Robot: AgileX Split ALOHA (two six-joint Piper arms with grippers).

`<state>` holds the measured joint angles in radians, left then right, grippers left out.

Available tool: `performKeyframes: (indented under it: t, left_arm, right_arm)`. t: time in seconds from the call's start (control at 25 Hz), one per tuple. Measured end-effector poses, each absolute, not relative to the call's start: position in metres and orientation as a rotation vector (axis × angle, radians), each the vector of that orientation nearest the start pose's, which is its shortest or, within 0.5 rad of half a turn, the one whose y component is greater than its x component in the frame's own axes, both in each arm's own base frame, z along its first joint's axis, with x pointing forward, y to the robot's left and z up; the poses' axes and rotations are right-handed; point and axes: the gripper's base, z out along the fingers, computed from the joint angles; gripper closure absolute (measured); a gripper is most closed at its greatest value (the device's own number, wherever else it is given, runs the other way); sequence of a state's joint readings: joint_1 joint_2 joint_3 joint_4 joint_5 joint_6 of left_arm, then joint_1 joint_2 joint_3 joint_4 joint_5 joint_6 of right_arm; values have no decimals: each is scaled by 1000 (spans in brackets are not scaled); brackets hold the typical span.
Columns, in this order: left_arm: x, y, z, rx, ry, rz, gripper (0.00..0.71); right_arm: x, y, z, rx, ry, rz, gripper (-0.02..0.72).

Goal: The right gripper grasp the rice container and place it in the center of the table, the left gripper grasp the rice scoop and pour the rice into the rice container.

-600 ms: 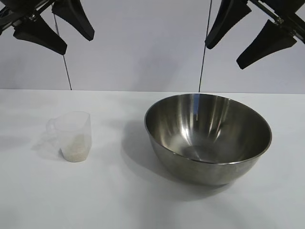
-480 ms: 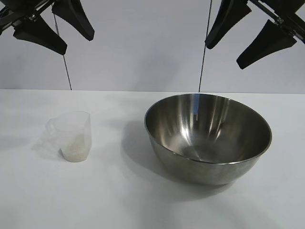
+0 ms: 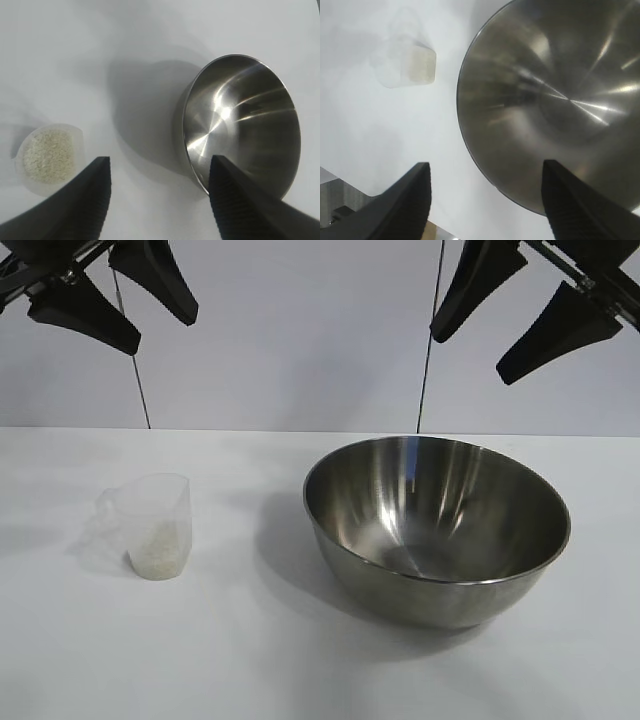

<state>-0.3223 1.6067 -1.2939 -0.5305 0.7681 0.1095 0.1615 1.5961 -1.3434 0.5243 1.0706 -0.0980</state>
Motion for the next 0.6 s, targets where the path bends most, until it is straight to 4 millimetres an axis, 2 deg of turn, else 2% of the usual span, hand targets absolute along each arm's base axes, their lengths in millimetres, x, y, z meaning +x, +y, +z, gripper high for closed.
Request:
performKeyframes:
  t: [0.6]
  left_arm:
    - [322, -141, 302, 192, 2532, -701, 287]
  right_arm:
    - [317, 92, 309, -121, 2743, 712, 261]
